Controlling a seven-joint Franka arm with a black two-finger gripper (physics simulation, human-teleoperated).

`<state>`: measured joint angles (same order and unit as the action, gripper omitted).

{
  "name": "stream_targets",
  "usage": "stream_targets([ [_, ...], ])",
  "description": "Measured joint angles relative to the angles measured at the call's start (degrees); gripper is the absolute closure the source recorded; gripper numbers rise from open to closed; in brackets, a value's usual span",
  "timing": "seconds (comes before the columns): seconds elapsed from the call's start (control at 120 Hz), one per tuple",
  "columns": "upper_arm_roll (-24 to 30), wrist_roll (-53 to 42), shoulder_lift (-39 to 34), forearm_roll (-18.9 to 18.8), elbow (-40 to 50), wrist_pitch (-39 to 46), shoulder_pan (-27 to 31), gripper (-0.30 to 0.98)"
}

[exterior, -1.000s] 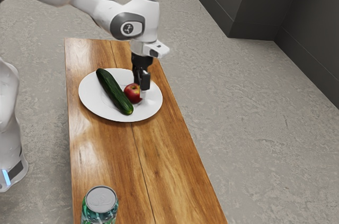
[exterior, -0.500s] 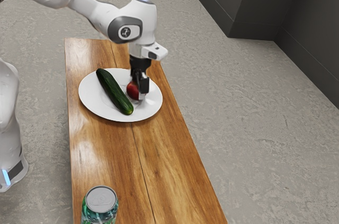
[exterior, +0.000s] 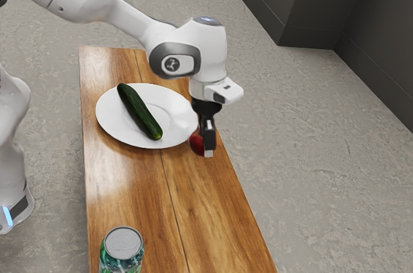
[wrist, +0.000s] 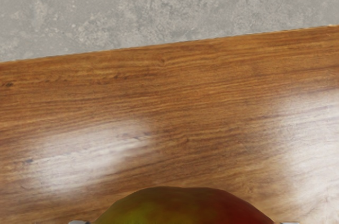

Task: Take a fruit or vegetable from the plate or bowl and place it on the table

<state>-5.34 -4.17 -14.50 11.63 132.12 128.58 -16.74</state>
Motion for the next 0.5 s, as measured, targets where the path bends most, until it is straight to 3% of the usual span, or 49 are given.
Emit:
stream_targets([
  [0.117, 4.29, 3.31, 1.07, 2.51, -0.25, 1.41, -1.09, 0.36],
  [0.317, 7.11, 9.75, 2.09, 3.84, -0.33, 3.12, -3.64, 0.36],
  [0.392, 8.36, 11.88, 2.33, 4.63, -0.38, 3.50, -4.30, 0.20],
  [0.5, 8.75, 14.09, 2.04, 6.00, -0.57, 3.79, -3.91, 0.10],
])
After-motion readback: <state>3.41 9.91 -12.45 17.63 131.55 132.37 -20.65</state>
